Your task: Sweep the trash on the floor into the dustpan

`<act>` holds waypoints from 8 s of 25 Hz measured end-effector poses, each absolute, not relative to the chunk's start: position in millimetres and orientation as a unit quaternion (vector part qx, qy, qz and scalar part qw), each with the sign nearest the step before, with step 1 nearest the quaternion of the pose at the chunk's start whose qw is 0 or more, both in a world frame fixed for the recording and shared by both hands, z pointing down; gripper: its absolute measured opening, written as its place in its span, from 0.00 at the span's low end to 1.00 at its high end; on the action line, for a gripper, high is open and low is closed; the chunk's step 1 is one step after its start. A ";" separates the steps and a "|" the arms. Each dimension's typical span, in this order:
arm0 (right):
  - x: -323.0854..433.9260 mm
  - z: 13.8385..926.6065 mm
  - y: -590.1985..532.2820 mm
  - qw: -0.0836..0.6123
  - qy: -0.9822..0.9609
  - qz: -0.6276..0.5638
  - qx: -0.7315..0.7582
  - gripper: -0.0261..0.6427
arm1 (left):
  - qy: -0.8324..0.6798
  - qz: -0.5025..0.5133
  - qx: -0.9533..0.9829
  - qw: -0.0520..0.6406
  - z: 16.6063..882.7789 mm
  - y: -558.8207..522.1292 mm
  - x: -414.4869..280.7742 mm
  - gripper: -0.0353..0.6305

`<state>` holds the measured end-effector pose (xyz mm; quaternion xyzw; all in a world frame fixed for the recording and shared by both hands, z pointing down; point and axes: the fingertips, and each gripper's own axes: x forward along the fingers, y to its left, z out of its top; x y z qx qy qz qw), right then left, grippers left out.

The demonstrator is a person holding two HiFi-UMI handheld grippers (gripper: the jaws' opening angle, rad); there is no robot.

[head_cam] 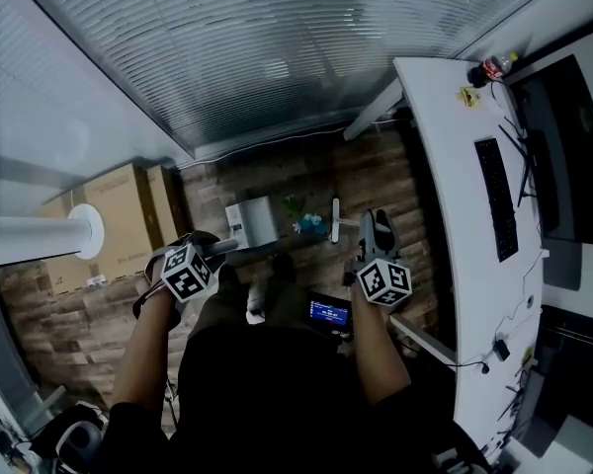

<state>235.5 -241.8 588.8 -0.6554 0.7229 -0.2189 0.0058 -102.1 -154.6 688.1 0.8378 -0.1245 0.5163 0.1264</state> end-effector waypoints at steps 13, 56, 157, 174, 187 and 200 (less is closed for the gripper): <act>167.8 576.5 -244.2 0.049 0.738 -0.235 -0.631 0.24 | -0.109 0.503 0.847 0.134 688.3 -152.2 -101.0 0.24; 200.8 528.4 -226.0 0.168 0.771 -0.258 -0.557 0.25 | -0.117 0.507 0.843 0.138 690.4 -156.0 -97.0 0.23; 135.1 541.4 -213.4 0.273 0.707 -0.418 -0.501 0.28 | -0.114 0.495 0.847 0.158 694.3 -146.2 -88.2 0.22; 207.1 471.7 -216.3 0.315 0.706 -0.387 -0.502 0.28 | -0.116 0.500 0.844 0.153 695.8 -146.3 -91.9 0.22; 216.1 433.3 -224.8 0.296 0.748 -0.322 -0.500 0.28 | -0.129 0.513 0.838 0.135 686.8 -146.2 -103.7 0.25; 245.8 409.1 -230.5 0.214 0.792 -0.227 -0.525 0.23 | -0.283 0.300 0.908 0.074 530.7 -196.2 -99.8 0.16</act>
